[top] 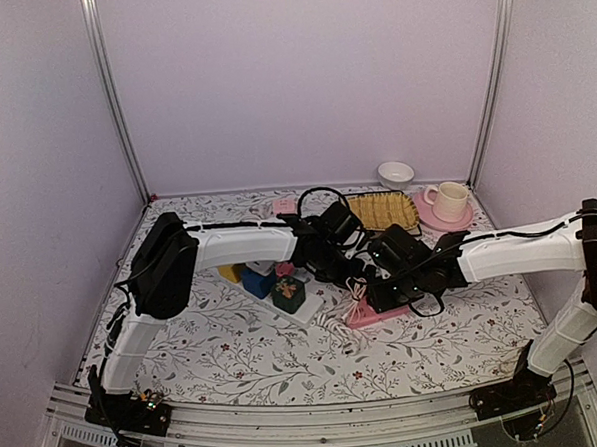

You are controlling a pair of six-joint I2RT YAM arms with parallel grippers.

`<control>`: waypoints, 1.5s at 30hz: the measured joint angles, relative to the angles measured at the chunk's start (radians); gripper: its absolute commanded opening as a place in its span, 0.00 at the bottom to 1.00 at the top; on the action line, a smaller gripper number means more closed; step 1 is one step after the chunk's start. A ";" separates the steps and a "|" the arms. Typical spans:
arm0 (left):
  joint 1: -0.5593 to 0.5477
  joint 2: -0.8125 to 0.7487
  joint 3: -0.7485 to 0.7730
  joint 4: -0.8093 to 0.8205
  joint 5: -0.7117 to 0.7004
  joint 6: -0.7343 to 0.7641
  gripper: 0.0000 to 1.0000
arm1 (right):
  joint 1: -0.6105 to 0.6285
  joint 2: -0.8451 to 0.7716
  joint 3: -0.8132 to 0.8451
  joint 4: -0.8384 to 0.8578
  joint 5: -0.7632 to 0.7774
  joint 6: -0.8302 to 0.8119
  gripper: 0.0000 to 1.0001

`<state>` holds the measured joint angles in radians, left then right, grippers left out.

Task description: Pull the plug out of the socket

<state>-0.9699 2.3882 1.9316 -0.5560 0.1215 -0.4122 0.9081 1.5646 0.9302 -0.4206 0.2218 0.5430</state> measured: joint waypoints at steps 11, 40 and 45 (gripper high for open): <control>0.000 -0.002 -0.014 0.035 0.000 -0.003 0.95 | 0.002 -0.021 0.000 -0.012 0.009 -0.012 0.31; -0.003 0.067 0.177 -0.135 -0.031 0.039 0.96 | -0.349 -0.319 -0.091 0.116 -0.101 0.077 0.31; 0.008 0.071 0.232 -0.190 -0.045 0.053 0.96 | -0.472 -0.319 -0.139 0.117 -0.185 0.121 0.31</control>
<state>-0.9623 2.4596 2.1635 -0.7464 0.0761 -0.3588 0.4366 1.2457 0.7914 -0.3031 0.0372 0.6636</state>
